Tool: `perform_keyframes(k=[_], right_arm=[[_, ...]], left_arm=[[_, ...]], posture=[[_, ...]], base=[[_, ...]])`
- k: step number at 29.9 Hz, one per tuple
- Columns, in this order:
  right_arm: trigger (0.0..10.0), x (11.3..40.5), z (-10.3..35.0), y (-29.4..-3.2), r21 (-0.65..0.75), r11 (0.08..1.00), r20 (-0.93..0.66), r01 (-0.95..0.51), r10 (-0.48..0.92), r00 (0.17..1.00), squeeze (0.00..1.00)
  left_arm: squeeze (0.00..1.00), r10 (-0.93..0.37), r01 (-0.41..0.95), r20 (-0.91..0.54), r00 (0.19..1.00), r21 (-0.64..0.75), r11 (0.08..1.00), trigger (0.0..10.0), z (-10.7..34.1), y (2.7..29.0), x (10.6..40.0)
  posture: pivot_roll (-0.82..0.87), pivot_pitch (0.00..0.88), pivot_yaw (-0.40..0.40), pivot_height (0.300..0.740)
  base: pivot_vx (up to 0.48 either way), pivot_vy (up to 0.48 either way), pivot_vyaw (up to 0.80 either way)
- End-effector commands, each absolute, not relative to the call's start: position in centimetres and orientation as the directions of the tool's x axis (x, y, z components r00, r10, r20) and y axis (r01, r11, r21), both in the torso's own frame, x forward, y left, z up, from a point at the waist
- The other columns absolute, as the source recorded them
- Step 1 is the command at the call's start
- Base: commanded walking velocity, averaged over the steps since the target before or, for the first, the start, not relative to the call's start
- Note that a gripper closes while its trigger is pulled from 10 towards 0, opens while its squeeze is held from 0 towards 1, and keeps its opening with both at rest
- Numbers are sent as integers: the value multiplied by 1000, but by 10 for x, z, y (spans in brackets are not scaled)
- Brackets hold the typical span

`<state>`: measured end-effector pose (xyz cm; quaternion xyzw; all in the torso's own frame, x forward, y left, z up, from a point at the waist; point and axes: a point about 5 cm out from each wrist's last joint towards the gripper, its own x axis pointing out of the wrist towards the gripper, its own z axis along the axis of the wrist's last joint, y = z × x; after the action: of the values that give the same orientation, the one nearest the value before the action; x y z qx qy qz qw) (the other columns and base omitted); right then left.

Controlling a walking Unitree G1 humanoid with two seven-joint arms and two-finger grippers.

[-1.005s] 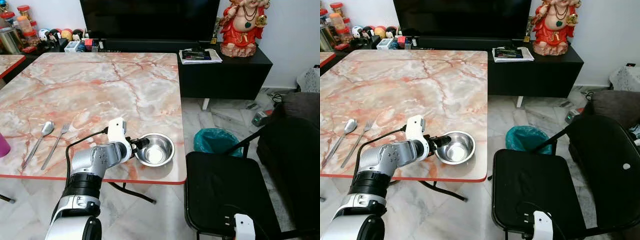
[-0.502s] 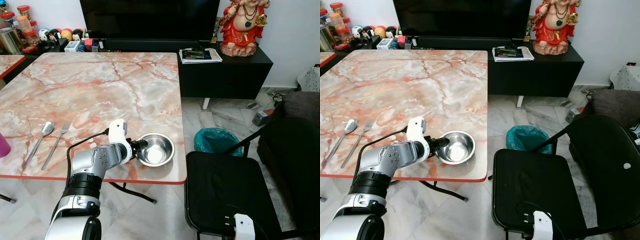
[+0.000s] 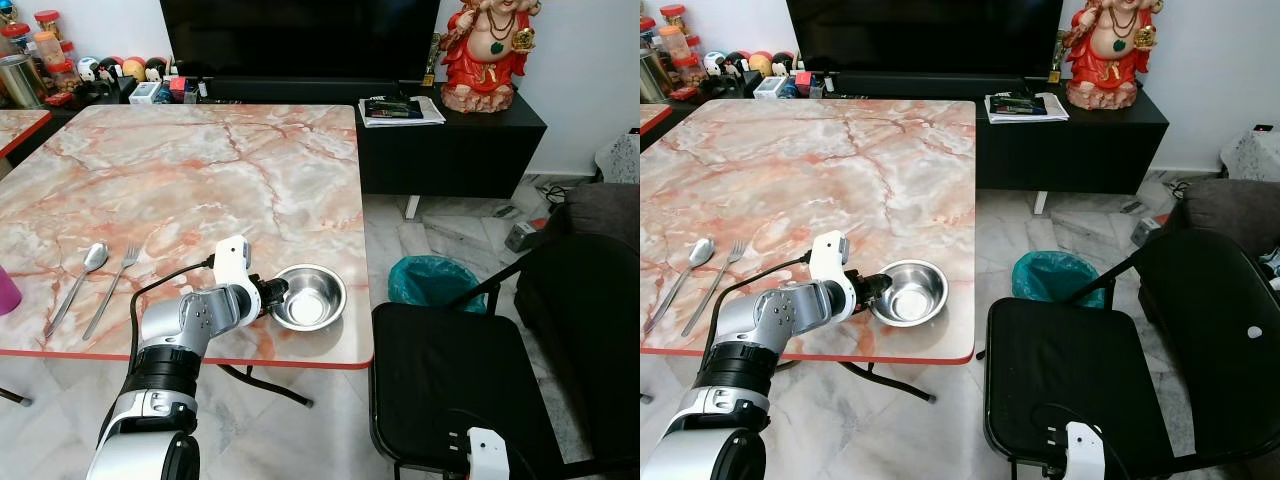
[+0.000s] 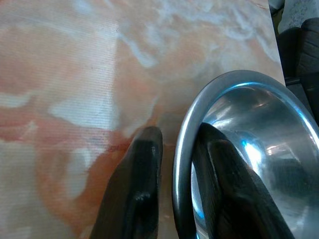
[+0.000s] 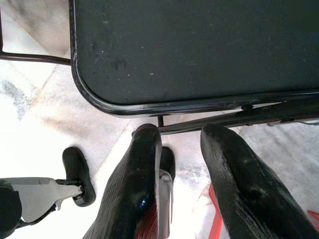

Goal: Setting the table

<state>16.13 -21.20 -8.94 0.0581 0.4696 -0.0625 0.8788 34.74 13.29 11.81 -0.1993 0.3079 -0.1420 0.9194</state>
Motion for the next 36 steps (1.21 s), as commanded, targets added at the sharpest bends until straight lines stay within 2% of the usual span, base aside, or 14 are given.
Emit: perform_keyframes(k=[1, 9, 12, 14, 15, 16, 18, 19, 24, 30, 35, 36], right_arm=[[10000, 164, -89, -211, 51, 982, -828, 179, -58, 557, 0], [10000, 164, -89, -211, 51, 982, -828, 180, -59, 557, 0], [10000, 164, -88, -211, 51, 982, -828, 179, -59, 558, 0], [10000, 164, -89, -211, 51, 983, -828, 179, -58, 557, 0], [10000, 164, -89, -211, 51, 983, -829, 178, -58, 557, 0], [10000, 164, -89, -211, 51, 983, -829, 177, -57, 557, 0], [10000, 164, -89, -211, 51, 983, -829, 177, -56, 556, 0], [10000, 163, -89, -211, 52, 983, -829, 176, -56, 556, 0], [10000, 163, -89, -212, 48, 983, -826, 179, -61, 560, 0], [10000, 163, -88, -214, 47, 982, -819, 185, -68, 569, 0], [10000, 162, -88, -217, 30, 980, -821, 196, -88, 565, 0], [10000, 161, -88, -218, 22, 977, -822, 214, -104, 560, 0]], left_arm=[[0, -367, 132, -519, 772, -435, 891, 0, 117, 138, 346], [0, -360, 125, -514, 778, -435, 892, 0, 117, 139, 346], [0, -344, 117, -475, 810, -444, 888, 0, 121, 141, 349], [0, -324, 123, -400, 857, -451, 884, 0, 128, 142, 352], [0, -304, 113, -389, 870, -443, 890, 2706, 129, 144, 353], [0, -278, 103, -363, 889, -433, 896, 10000, 132, 147, 354], [0, -260, 97, -330, 907, -436, 895, 10000, 134, 149, 354], [0, -213, 89, -246, 946, -434, 896, 10000, 144, 154, 356], [0, -73, 34, -98, 993, -355, 934, 10000, 160, 165, 358], [0, 23, -7, 63, 998, -241, 971, 10000, 177, 167, 356], [0, 40, -8, 168, 985, -183, 983, 10000, 189, 161, 355], [0, 46, -4, 200, 979, -206, 979, 10000, 193, 160, 354]], posture=[[9, 0, 25, 740], [9, 0, 24, 740], [9, 0, 22, 740], [10, 0, 21, 740], [12, 0, 19, 740], [13, 0, 19, 740], [11, 0, 17, 740], [11, 0, 14, 740], [16, 0, 4, 740], [14, 0, -8, 740], [9, 0, -11, 740], [7, 0, -10, 740]], base=[[0, 0, 0], [0, 0, 0], [0, 0, 0], [0, 0, 0], [0, 0, 0], [0, 0, 0], [0, 0, 0], [0, 0, 0], [0, 0, 0], [0, 0, 0], [0, 125, 0], [0, 480, 0]])
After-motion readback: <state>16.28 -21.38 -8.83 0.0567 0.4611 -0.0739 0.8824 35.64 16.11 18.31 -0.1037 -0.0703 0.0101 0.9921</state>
